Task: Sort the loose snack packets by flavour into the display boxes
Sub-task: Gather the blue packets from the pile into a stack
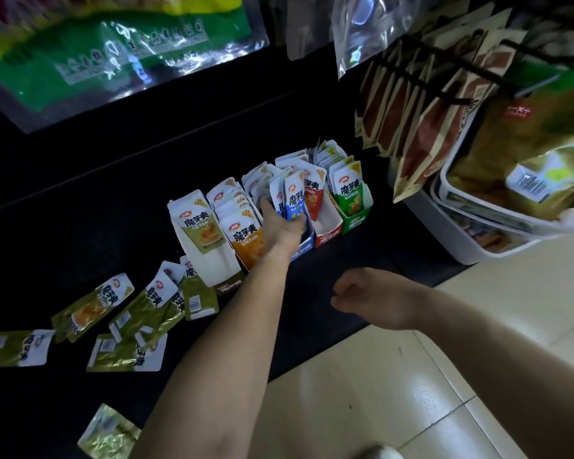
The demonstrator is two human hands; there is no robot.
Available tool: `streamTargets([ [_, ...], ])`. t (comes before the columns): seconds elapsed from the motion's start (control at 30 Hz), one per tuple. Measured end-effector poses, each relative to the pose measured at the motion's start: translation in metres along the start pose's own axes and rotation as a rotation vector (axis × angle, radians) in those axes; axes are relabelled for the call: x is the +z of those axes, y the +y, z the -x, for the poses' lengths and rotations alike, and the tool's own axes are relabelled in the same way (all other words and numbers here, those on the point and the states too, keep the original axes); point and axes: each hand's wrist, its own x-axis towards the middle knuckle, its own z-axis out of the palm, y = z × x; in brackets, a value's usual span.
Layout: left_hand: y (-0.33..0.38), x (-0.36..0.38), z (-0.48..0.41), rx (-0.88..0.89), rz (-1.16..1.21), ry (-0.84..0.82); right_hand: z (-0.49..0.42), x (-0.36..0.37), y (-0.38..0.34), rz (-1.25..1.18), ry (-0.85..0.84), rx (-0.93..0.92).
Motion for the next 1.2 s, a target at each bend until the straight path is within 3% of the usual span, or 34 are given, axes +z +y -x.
streamTargets([
  [0.17, -0.003, -0.006, -0.001, 0.036, -0.134, -0.063, 0.0, -0.002, -0.003, -0.008, -0.021, -0.001],
  [0.4, -0.006, -0.049, -0.011, 0.232, -0.254, 0.037, -0.001, -0.002, -0.01, -0.015, -0.015, -0.026],
  [0.63, 0.0, -0.079, 0.01, 0.285, -0.424, 0.02, -0.006, 0.007, -0.034, 0.086, -0.028, -0.056],
  [0.9, -0.001, -0.256, 0.098, 0.26, -0.785, -0.23, 0.008, 0.039, -0.096, 0.226, -0.05, -0.203],
  [1.2, -0.102, -0.442, 0.183, -0.026, -0.848, -0.154, 0.0, 0.15, -0.16, 0.353, -0.09, -0.309],
])
